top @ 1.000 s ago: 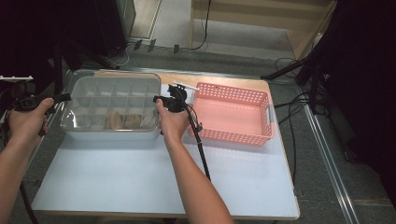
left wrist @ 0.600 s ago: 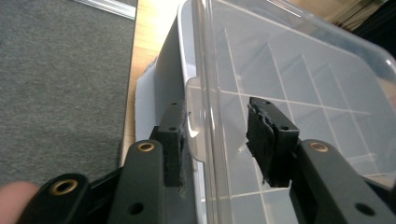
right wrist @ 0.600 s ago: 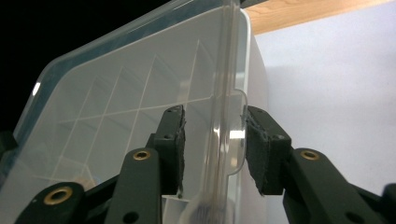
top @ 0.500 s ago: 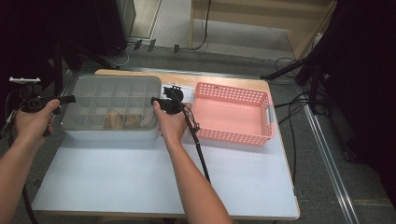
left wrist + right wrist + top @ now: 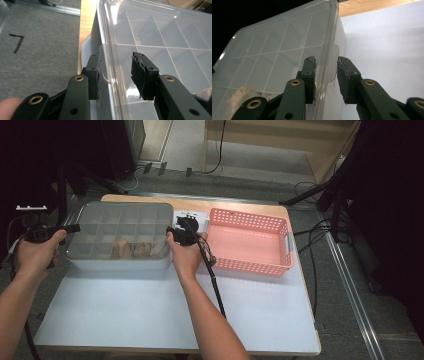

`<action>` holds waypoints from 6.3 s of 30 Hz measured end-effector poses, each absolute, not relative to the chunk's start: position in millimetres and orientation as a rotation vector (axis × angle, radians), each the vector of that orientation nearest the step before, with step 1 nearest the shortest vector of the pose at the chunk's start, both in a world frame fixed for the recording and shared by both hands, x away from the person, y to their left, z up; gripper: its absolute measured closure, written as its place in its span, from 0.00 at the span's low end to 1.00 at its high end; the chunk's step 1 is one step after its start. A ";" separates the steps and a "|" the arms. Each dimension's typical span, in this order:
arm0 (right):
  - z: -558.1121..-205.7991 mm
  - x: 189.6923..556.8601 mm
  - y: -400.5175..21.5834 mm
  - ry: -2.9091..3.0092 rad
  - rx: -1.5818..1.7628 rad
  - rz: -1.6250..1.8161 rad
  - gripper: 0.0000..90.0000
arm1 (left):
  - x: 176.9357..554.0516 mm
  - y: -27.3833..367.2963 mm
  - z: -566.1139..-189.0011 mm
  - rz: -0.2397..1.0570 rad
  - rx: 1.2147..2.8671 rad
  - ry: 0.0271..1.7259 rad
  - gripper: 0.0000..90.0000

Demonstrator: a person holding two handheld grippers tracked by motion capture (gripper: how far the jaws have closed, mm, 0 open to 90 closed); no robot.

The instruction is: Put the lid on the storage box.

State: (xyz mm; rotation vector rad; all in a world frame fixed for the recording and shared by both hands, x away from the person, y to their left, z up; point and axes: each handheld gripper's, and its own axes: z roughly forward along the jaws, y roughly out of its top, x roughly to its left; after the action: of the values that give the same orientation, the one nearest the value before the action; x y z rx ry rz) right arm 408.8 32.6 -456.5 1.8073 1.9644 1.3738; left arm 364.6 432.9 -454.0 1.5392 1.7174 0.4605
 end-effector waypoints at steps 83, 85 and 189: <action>-467.2 285.7 -45.4 1.974 1.265 1.411 0.21 | 198.7 350.5 -504.8 0.806 1.449 1.426 0.00; -468.7 282.7 -48.0 1.969 1.268 1.408 0.21 | 196.0 350.0 -511.0 0.819 1.445 1.442 0.00; -527.5 189.1 -350.2 1.587 1.482 1.267 0.19 | 191.3 346.6 -530.5 0.847 1.465 1.412 0.00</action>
State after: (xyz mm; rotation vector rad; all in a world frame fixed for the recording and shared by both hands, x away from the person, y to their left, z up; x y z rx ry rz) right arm 189.1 -350.2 -527.5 1.4816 1.5868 1.2665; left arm 191.3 346.6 -530.5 1.4654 1.4115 0.8466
